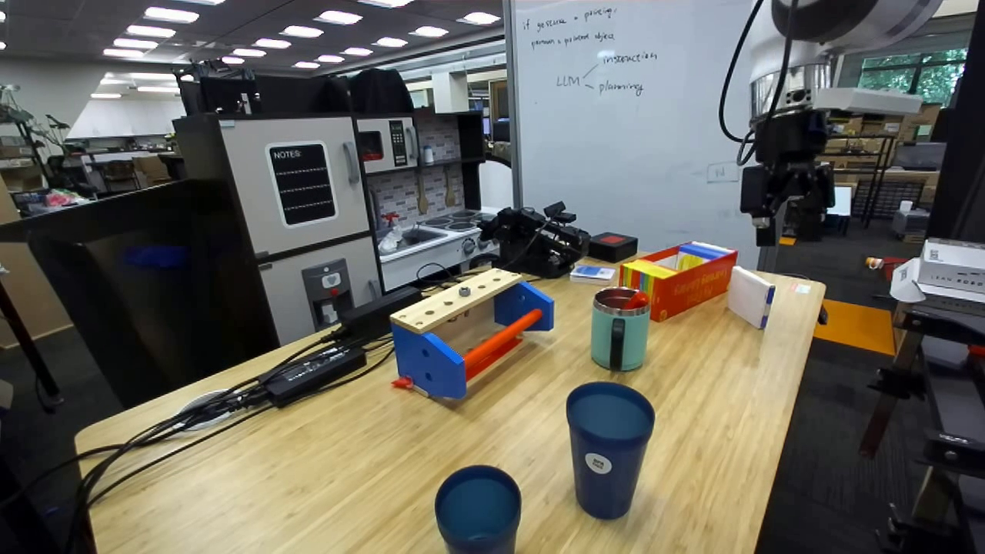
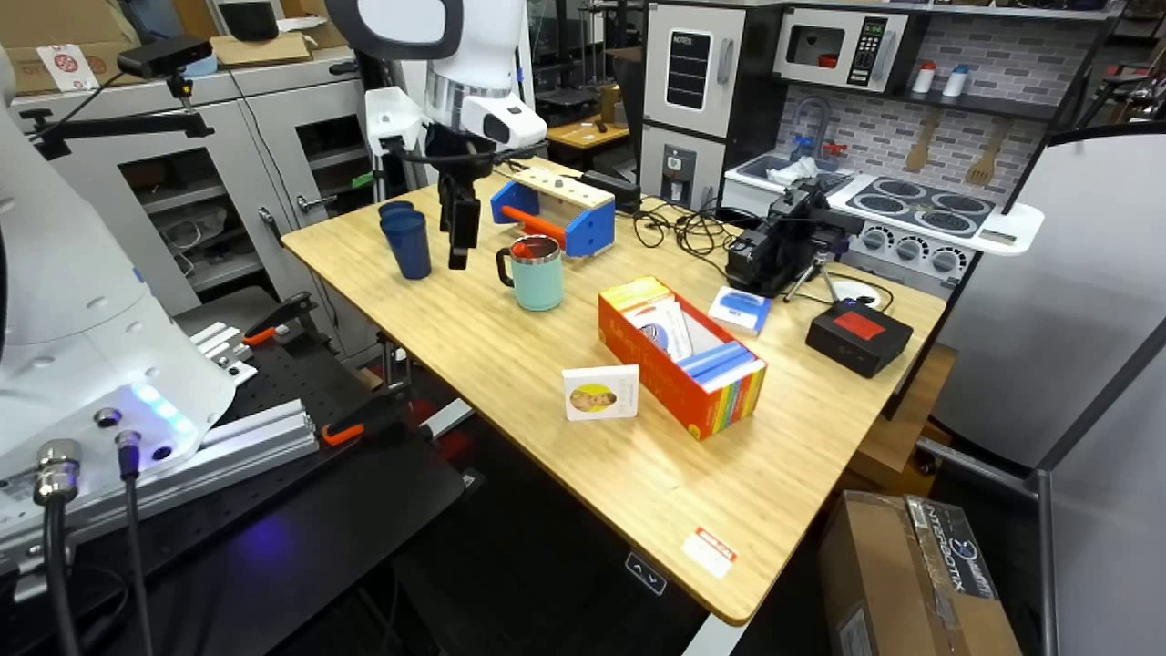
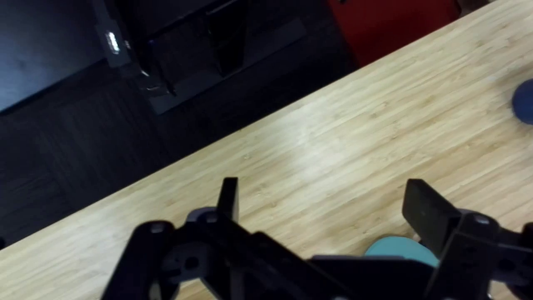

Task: Remove the screwdriver from the rack, put it in the cup, and then remove the book from the table and put it in the box

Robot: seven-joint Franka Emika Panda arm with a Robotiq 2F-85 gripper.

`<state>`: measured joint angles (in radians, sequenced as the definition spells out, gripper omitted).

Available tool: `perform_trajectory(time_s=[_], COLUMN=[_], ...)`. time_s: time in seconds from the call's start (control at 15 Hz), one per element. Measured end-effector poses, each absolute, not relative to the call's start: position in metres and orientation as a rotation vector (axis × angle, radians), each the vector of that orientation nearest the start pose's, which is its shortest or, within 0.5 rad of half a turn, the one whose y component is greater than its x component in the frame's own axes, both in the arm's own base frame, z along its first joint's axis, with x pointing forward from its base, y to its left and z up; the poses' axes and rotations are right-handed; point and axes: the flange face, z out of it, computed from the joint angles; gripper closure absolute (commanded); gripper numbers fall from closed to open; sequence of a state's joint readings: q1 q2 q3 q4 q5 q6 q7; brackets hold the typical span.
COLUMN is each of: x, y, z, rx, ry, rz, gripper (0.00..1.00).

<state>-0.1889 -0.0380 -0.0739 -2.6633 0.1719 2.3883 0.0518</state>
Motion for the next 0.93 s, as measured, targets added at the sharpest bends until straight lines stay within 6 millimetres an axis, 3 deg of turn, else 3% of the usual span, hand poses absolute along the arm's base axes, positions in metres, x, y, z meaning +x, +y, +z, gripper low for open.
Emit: perform_trajectory(time_s=[0.2, 0.6, 0.93], x=[0.388, 0.388, 0.392], y=[-0.093, -0.094, -0.137], z=[0.25, 0.25, 0.257], rx=[-2.992, -2.991, -2.934], ry=[0.632, 0.647, 0.928], rz=[0.368, 0.367, 0.253], gripper=[0.0, 0.0, 0.0])
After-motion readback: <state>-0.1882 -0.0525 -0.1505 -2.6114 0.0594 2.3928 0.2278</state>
